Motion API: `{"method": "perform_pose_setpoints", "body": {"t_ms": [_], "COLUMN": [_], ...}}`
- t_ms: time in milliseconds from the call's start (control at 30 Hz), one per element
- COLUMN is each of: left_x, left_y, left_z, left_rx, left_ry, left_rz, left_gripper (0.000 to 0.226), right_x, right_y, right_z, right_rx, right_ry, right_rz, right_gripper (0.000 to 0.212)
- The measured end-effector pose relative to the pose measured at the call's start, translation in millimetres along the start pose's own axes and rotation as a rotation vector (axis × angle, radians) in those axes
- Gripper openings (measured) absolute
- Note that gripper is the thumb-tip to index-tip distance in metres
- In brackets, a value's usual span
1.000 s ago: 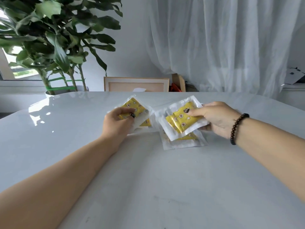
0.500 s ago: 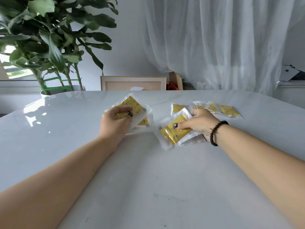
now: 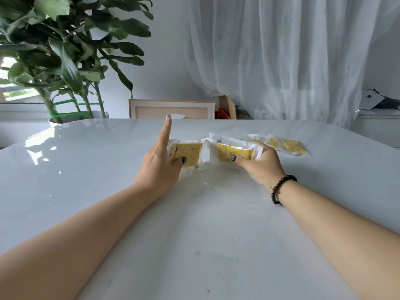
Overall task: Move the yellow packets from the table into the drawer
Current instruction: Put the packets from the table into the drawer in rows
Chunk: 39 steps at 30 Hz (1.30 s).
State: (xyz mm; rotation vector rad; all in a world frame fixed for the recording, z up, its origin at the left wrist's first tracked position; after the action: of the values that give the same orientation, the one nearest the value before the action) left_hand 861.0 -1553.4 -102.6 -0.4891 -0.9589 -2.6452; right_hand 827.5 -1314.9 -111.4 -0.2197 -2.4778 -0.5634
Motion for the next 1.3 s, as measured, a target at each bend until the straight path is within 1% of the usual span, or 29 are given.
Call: {"method": "perform_pose_setpoints", "body": {"t_ms": [67, 100, 167, 267, 333, 433, 500, 567, 633, 667, 767, 833, 900, 1000, 1133, 1167, 1233, 1300], "left_x": [0.7, 1.0, 0.9, 0.4, 0.6, 0.5, 0.9, 2.6, 3.9, 3.8, 0.4, -2.8, -6.7, -16.3, -34.0, -37.8, -44.5, -51.6], "left_y": [0.2, 1.1, 2.1, -2.7, -4.9, -0.4, 1.1, -2.7, -4.9, -4.5, -0.2, 3.7, 7.7, 12.6, 28.1, 35.0, 52.2, 72.3], "left_z": [-0.8, -1.3, -2.1, -0.8, -0.9, 0.8, -0.1, -2.9, -4.2, -3.8, -0.1, 2.9, 4.7, 6.0, 16.4, 22.3, 35.9, 50.4], "left_rx": [-0.026, -0.044, -0.057, -0.004, 0.043, 0.013, 0.014, 0.081, 0.115, 0.115, 0.082, 0.036, -0.006, -0.026, -0.034, -0.019, 0.002, 0.007], "left_ry": [0.019, 0.024, 0.011, -0.032, -0.024, -0.08, -0.106, -0.111, -0.111, -0.109, -0.081, -0.037, 0.031, 0.12, 0.197, 0.195, 0.19, 0.188], "left_rz": [0.009, 0.022, 0.026, -0.061, -0.093, 0.022, 0.069, 0.042, 0.013, 0.012, 0.028, 0.058, 0.085, 0.073, 0.07, 0.069, 0.07, 0.094], "left_gripper": [0.087, 0.085, 0.087, 0.097, 0.096, 0.079, 0.066, 0.051, 0.041, 0.042, 0.057, 0.063, 0.061, 0.056, 0.052, 0.051, 0.051, 0.05], "right_x": [1.0, 0.3, -1.8, -2.7, -2.5, -2.8, -2.0, -1.9, -0.7, -0.2, -0.8, -1.5, -4.7, -16.6, -36.5, -40.7, -48.3, -55.3], "right_y": [3.7, 4.3, 2.4, -2.8, -2.2, 0.8, -0.5, -2.9, -3.0, -2.6, -0.7, 1.3, 4.4, 11.9, 29.6, 36.0, 50.0, 62.7], "right_z": [0.2, -2.5, -7.7, -11.3, -11.0, -14.0, -14.2, -10.9, -8.4, -7.2, -8.8, -9.8, -10.9, -14.5, -35.2, -43.3, -66.5, -88.9], "right_rx": [-0.017, 0.004, 0.052, 0.088, 0.031, -0.045, -0.038, -0.027, -0.052, -0.063, -0.061, -0.052, -0.041, 0.011, -0.021, -0.03, -0.043, -0.014], "right_ry": [0.029, 0.045, 0.058, 0.071, 0.092, 0.103, 0.11, 0.078, 0.063, 0.06, 0.054, 0.053, 0.018, -0.072, -0.112, -0.112, -0.096, -0.103], "right_rz": [0.073, 0.095, 0.074, -0.001, 0.037, 0.097, 0.059, 0.005, -0.004, 0.004, 0.038, 0.078, 0.127, 0.174, 0.116, 0.098, 0.073, 0.073], "right_gripper": [0.03, 0.031, 0.03, 0.034, 0.034, 0.04, 0.037, 0.04, 0.042, 0.043, 0.035, 0.033, 0.04, 0.05, 0.059, 0.056, 0.043, 0.04]}}
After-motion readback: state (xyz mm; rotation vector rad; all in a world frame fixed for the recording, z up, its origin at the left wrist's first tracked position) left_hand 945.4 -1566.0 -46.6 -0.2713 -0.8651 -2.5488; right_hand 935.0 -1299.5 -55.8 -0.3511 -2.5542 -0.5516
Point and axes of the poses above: each hand's wrist, its own x-axis towards the middle knuckle, its own y-axis out of the back of the hand, z = x × y, the point moved 4 cm from there along x, towards the middle knuckle, and after that the axes turned 13 degrees about y, right-handed, at the moved point
